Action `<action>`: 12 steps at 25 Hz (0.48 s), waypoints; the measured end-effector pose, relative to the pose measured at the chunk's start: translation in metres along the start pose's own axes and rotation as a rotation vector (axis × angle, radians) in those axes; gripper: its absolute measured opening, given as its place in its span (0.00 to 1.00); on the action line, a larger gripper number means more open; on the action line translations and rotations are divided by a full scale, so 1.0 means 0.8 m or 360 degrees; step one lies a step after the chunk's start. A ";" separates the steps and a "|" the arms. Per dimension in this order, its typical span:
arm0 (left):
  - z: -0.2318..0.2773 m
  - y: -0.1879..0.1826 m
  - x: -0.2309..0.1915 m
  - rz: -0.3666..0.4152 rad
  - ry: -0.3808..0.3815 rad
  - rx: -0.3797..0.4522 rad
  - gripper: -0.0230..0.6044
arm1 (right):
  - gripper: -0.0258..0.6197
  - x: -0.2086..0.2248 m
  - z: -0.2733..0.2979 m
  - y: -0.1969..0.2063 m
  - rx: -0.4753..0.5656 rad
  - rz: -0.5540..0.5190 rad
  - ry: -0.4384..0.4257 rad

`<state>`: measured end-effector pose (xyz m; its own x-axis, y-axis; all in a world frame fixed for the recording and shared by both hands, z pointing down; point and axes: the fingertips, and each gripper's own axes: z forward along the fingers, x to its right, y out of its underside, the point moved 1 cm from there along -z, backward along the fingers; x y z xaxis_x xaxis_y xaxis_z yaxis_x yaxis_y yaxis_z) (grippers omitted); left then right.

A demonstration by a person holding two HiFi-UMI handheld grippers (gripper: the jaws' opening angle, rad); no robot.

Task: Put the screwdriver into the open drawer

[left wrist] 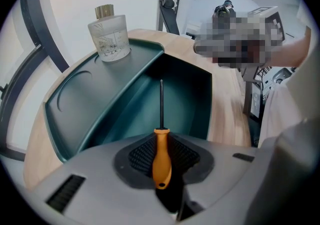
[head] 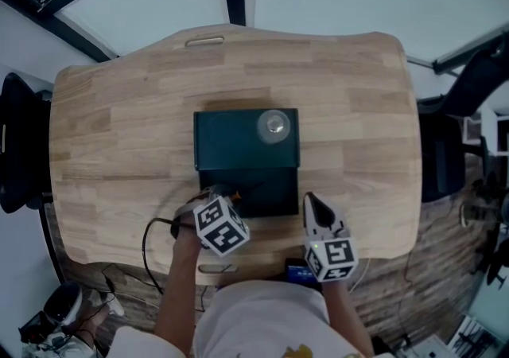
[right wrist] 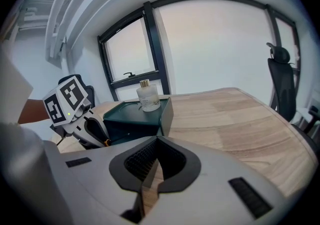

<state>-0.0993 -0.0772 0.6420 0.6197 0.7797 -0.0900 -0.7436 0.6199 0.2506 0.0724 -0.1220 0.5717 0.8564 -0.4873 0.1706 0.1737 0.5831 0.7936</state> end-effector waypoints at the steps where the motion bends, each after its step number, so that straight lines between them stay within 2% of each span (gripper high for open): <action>1: 0.000 0.000 0.000 -0.0003 0.0007 -0.0010 0.15 | 0.03 0.002 -0.001 0.000 0.0001 0.0003 0.0008; 12: 0.009 0.000 0.001 0.0035 -0.0034 -0.0101 0.15 | 0.03 0.005 -0.008 0.006 -0.0014 0.0053 0.0010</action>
<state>-0.0970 -0.0775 0.6488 0.6075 0.7917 -0.0643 -0.7713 0.6073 0.1905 0.0798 -0.1173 0.5726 0.8648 -0.4634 0.1930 0.1494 0.6047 0.7823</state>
